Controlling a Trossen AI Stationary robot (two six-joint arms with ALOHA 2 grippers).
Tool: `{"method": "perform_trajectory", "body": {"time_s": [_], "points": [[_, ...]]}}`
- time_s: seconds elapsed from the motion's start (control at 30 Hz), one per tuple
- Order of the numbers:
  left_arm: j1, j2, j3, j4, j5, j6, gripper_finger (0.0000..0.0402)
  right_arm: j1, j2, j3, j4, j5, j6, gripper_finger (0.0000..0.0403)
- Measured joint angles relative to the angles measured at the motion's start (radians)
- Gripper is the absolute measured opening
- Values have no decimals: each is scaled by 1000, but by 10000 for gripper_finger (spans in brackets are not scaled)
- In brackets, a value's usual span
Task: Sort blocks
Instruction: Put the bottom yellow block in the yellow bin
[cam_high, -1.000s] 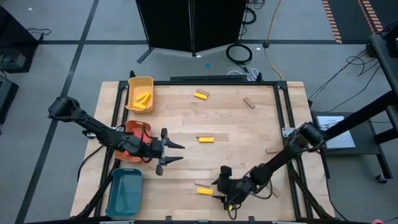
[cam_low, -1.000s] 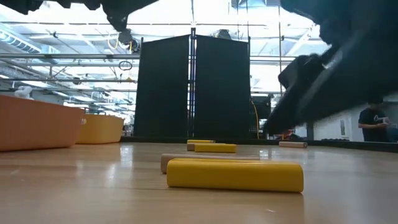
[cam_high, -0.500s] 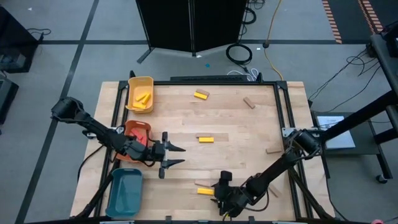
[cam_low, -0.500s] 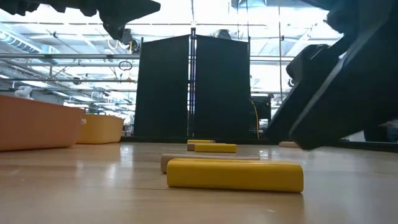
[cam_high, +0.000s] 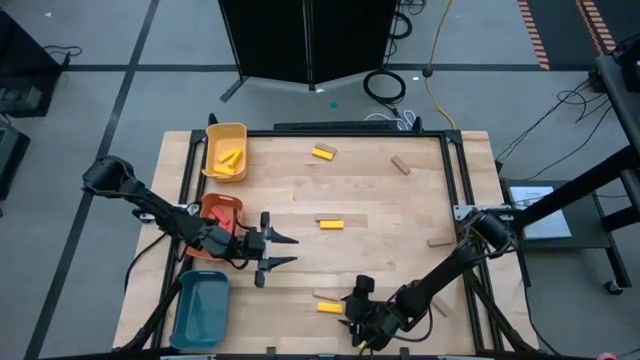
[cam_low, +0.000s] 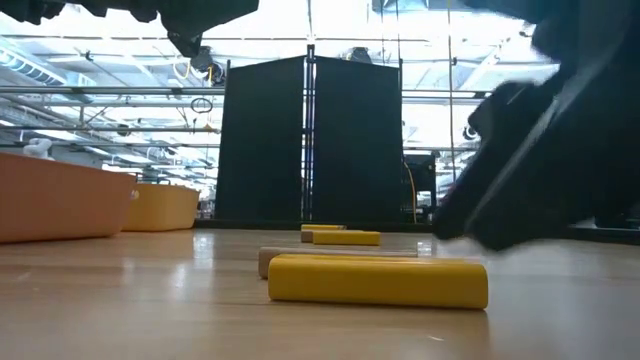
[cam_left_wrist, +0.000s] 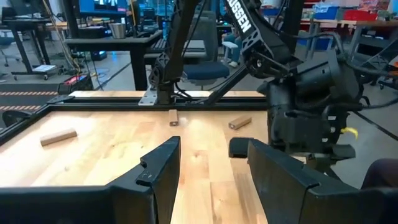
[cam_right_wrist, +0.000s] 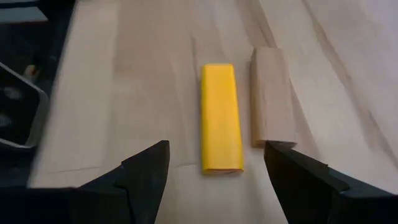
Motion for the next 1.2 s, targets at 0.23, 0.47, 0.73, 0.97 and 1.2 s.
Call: {"method": "perform_trajectory", "body": {"time_s": [0.23, 0.47, 0.73, 0.97, 1.2], "points": [[1, 0, 0, 2, 0, 19, 185, -7, 72, 0, 89, -14, 7, 248], [2, 0, 1, 9, -1, 28, 185, -12, 71, 1, 67, -7, 30, 167], [3, 0, 1, 8, -2, 25, 185, -23, 30, -2, 51, -40, 15, 74], [3, 23, 1, 69, 88, 28, 185, -30, -117, -2, 61, 1, -116, 84], [3, 178, 1, 386, 357, 169, 185, -28, -274, -2, 78, 134, -288, 92]]}}
